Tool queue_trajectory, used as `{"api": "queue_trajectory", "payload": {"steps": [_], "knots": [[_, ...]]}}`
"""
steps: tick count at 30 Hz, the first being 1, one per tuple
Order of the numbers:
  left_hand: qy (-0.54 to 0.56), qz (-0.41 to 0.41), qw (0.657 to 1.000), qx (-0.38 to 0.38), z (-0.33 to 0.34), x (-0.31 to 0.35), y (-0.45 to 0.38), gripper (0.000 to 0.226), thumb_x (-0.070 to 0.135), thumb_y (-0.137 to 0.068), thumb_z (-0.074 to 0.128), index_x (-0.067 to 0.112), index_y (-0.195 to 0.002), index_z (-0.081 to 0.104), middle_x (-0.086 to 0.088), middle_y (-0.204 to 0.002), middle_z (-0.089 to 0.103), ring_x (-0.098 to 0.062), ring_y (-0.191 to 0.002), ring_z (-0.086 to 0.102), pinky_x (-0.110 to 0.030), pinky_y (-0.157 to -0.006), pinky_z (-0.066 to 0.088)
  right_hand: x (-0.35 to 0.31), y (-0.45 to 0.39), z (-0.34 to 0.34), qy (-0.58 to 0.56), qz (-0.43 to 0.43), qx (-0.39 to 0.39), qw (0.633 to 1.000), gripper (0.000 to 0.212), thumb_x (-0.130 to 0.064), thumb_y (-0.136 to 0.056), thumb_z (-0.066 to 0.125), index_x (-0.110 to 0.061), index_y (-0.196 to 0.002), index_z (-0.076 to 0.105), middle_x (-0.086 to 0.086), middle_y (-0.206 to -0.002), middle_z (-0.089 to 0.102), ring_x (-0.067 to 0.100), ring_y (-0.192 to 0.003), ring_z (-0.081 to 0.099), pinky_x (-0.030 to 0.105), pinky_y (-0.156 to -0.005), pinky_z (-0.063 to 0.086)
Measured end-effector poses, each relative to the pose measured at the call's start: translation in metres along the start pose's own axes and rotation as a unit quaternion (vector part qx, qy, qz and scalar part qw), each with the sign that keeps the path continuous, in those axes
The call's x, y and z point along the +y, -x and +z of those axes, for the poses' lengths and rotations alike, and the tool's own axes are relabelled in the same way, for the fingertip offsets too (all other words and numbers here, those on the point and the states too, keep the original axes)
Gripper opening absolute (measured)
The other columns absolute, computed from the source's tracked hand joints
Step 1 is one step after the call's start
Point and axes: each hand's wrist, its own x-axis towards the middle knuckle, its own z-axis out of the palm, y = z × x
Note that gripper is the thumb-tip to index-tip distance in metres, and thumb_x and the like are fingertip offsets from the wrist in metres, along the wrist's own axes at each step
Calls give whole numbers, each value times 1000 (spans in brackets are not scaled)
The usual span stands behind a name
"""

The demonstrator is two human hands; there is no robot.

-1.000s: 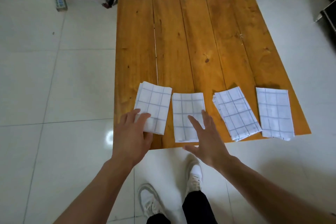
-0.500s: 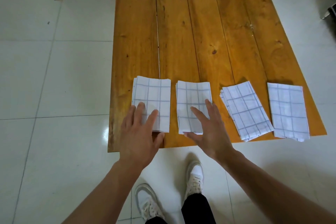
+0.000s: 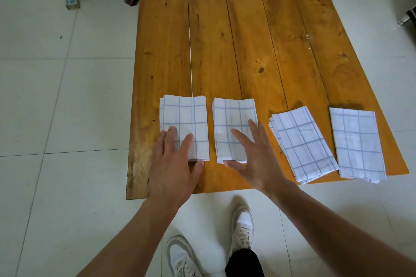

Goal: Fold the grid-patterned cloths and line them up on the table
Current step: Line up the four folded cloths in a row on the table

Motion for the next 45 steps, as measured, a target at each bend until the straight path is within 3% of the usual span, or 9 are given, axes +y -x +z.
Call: {"api": "queue_trajectory", "payload": {"steps": [8, 12, 19, 21, 24, 28, 31, 42, 45], "knots": [[12, -13, 1000, -7, -4, 2, 1, 71, 65, -87, 53, 34, -147, 31, -5, -161, 18, -31, -150, 11, -54, -116, 31, 4, -5, -3, -10, -6, -11, 1000, 83, -69, -80, 61, -40, -150, 29, -4, -165, -3, 21, -151, -12, 42, -118, 4], [29, -35, 998, 30, -11, 11, 4, 89, 70, -82, 53, 27, -153, 20, -9, -162, 23, -33, -150, 18, -54, -117, 27, 9, 3, -18, -44, -52, 7, 998, 95, -90, -69, 42, -40, -150, 31, -5, -165, 2, 19, -152, -8, 41, -116, -1], [32, 49, 998, 10, -17, 61, 14, 69, 56, -89, 56, 20, -146, 38, -9, -159, 31, -30, -149, 20, -51, -117, 27, 70, 41, -65, -82, -7, 10, 997, 73, -66, -85, 48, -36, -150, 33, -7, -164, 11, 14, -152, 1, 49, -119, 19], [24, 86, 996, 2, -15, 81, 13, 66, 51, -88, 60, 18, -142, 42, -10, -156, 35, -32, -147, 24, -50, -118, 28, 96, 52, -71, -31, 16, -29, 999, 70, -61, -87, 45, -38, -151, 29, -5, -165, 7, 17, -152, -3, 54, -120, 16], [11, 106, 994, -7, -10, 109, 9, 67, 52, -90, 59, 20, -145, 40, -9, -159, 32, -30, -149, 21, -48, -119, 27, 130, 59, -74, -23, -23, -49, 998, 77, -80, -82, 35, -43, -149, 29, -7, -165, 4, 17, -152, -8, 51, -116, 5], [11, 111, 994, -16, 1, 137, 1, 66, 53, -92, 55, 21, -148, 38, -8, -160, 30, -29, -150, 20, -46, -119, 27, 162, 58, -78, -25, -74, -54, 995, 74, -61, -84, 61, -46, -149, 27, -9, -165, 1, 16, -151, -12, 50, -115, 5], [5, 104, 994, -26, 10, 147, -5, 64, 52, -93, 53, 20, -147, 40, -8, -159, 33, -29, -149, 24, -43, -117, 29, 169, 50, -79, -5, -81, -71, 994, 76, -63, -86, 56, -43, -152, 24, -7, -165, -6, 18, -151, -15, 47, -116, 3], [-29, 78, 995, -56, 21, 153, -16, 44, 46, -93, 56, 24, -131, 52, -4, -146, 45, -27, -135, 40, -41, -101, 46, 166, 40, -64, -26, -46, -55, 997, 70, -55, -90, 53, -43, -152, 24, -11, -164, -6, 13, -150, -14, 48, -110, 38], [-29, 68, 996, -55, 20, 154, -16, 44, 48, -93, 56, 25, -131, 52, -3, -146, 45, -27, -136, 40, -41, -102, 46, 157, 30, -60, -24, -43, -33, 998, 70, -62, -89, 47, -42, -152, 25, -9, -165, -3, 15, -151, -12, 44, -110, 32]]}}
